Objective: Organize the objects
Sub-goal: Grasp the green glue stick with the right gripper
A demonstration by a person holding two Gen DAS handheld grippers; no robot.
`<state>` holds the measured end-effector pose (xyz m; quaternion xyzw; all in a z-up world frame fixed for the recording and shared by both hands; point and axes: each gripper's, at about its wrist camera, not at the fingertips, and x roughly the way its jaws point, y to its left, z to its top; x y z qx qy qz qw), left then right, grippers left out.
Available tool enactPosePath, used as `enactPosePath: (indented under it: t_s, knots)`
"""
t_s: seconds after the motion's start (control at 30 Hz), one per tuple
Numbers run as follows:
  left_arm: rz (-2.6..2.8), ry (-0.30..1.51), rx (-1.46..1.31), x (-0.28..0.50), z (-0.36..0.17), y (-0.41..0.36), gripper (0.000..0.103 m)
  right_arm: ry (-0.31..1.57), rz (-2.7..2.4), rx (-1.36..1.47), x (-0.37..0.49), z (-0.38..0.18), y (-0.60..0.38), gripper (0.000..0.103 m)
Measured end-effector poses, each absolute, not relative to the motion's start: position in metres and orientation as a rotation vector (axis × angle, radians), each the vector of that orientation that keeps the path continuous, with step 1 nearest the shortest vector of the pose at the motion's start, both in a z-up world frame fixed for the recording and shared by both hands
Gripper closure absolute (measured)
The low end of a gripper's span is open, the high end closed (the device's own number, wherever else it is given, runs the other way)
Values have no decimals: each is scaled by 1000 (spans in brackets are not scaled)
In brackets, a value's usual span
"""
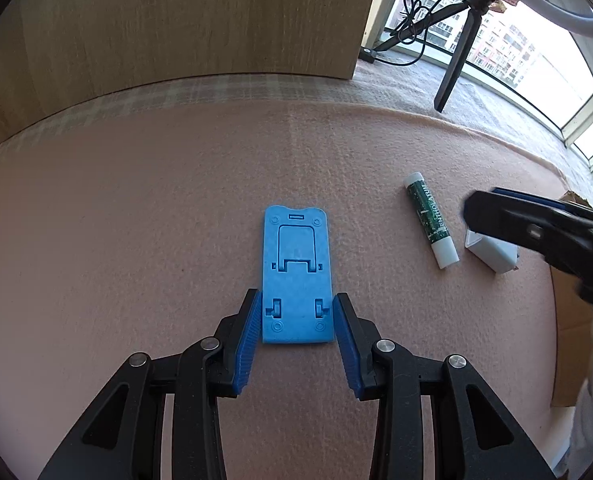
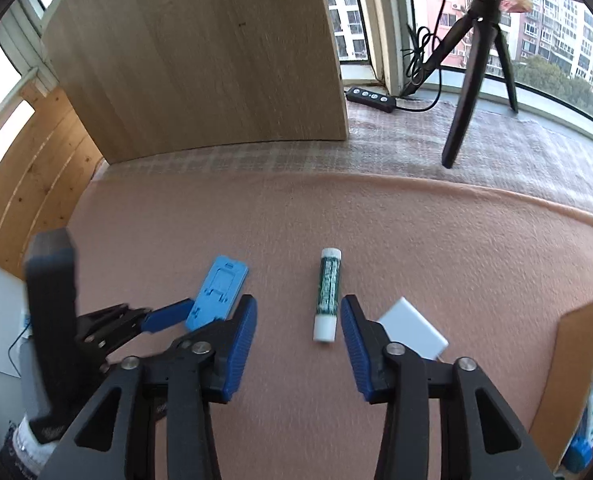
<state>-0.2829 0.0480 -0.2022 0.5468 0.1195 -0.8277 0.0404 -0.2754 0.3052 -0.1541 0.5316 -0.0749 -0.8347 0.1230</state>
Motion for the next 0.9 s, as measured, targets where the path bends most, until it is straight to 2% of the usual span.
enactPosePath:
  t_s: [0.2,0.6,0.9]
  knots:
    - [-2541,394,1675,-281,-203,43,64,-185,-2417,1623,-300,-176,297,77]
    - [-2551,428,1674,-277,-202,38,64,-74,-2406,1705,-310,-198,282,87]
    - [-2551,450,1663,-272,-201,36,64,-37,-2401,1701,-300,-202,273,89]
